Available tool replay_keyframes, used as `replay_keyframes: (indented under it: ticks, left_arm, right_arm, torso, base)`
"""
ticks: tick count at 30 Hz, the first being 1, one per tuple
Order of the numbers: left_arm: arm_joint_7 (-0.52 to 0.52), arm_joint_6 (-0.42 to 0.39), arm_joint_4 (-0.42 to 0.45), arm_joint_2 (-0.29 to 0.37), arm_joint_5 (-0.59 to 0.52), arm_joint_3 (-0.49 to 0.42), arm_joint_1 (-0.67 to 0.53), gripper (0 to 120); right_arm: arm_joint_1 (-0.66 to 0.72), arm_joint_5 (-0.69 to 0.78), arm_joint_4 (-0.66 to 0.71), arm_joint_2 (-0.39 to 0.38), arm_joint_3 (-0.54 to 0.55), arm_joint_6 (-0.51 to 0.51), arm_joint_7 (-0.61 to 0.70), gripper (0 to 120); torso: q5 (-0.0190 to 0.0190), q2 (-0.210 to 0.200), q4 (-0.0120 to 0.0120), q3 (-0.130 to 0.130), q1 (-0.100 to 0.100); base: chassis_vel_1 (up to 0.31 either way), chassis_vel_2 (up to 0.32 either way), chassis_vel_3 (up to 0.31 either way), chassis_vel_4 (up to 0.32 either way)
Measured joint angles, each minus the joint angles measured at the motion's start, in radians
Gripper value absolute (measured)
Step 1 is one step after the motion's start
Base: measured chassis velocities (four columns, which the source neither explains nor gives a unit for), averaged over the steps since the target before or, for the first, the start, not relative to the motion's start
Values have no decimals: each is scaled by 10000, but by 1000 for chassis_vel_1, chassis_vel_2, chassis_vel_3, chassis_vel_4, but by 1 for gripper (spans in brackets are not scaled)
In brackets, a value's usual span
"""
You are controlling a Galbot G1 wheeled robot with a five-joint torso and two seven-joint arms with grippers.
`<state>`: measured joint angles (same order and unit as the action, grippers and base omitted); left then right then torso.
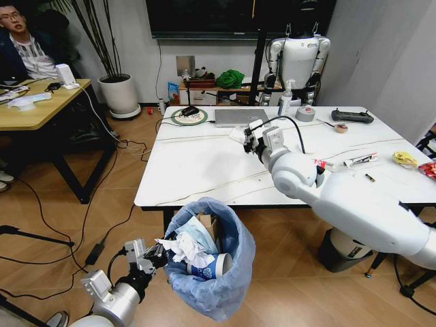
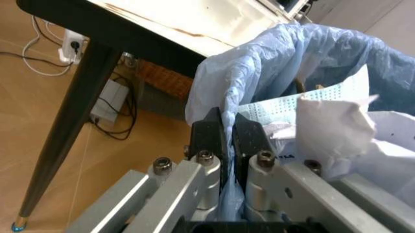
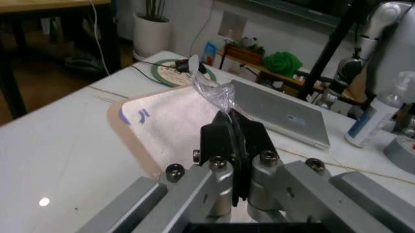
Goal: Pick up the trash bin and place the trash from the table into it.
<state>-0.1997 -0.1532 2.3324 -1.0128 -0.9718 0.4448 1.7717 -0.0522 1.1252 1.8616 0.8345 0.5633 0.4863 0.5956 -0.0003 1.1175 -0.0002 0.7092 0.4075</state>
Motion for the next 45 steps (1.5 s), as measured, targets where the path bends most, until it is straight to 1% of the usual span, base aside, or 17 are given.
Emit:
replay_keyframes:
  ticks: [2,3,8,9,15,16,18,23,24,29,31,35,36,39,45]
  left_arm:
    - [8,0,5,-30,45,-4,71,0]
    - [8,0,5,-30,45,-4,71,0]
    - [27,0,105,-46,123,39,262,0]
    - [27,0,105,-46,123,39,262,0]
    - [42,4,189,-54,222,146,480,0]
    - [45,5,206,-54,225,183,522,0]
    - [45,6,216,-55,226,207,538,0]
    - [43,6,335,-50,195,394,697,0]
    - [43,6,335,-50,195,394,697,0]
    - [32,6,427,16,183,500,804,0]
    - [30,5,447,22,180,526,823,0]
    - [18,-2,501,26,179,657,930,0]
    - [18,-2,501,26,179,657,930,0]
    - [3,-4,508,1,180,737,946,0]
    - [-21,-11,524,-84,164,818,945,0]
  right_arm:
    - [415,616,338,-151,37,73,102,0]
    - [415,616,338,-151,37,73,102,0]
    - [1462,2453,1206,-475,79,376,549,0]
    - [1462,2453,1206,-475,79,376,549,0]
    - [2013,4168,2125,-686,14,844,1450,0]
    - [2045,4492,2366,-745,-32,906,1645,0]
    - [2055,4670,2503,-789,-62,942,1774,0]
    - [1997,6222,3572,-1197,-447,1123,2628,0]
    - [1997,6222,3572,-1197,-447,1123,2628,0]
    - [1664,7368,4171,-1315,-806,1326,3484,0]
    - [1626,7566,4267,-1323,-841,1359,3642,0]
    - [1505,8672,4673,-1370,-1159,1581,4504,0]
    - [1505,8672,4673,-1370,-1159,1581,4504,0]
    - [1525,9770,4889,-1374,-1448,1759,5153,0]
    - [1508,10577,5369,-1617,-1711,1818,5536,0]
  torso:
    - [5,-1,0,1,1]
    - [5,-1,0,1,1]
    - [2,1,-1,0,0]
    - [2,1,-1,0,0]
    - [2,1,0,0,0]
    - [3,1,0,0,0]
    - [3,1,0,0,0]
    - [3,2,-3,0,0]
    - [3,2,-3,0,0]
    - [3,1,-1,0,0]
    - [3,1,-2,0,0]
    - [4,1,-1,0,-1]
    - [4,1,-1,0,-1]
    - [2,1,-1,0,0]
    - [2,0,0,0,0]
  base:
    - [0,0,0,0]
    - [0,0,0,0]
    - [0,0,0,0]
    - [0,0,0,0]
    - [0,0,0,0]
    - [0,0,0,0]
    - [0,0,0,0]
    - [0,0,0,0]
    - [0,0,0,0]
    - [0,0,0,0]
    - [0,0,0,0]
    - [0,0,0,0]
    - [0,0,0,0]
    - [0,0,0,0]
    - [0,0,0,0]
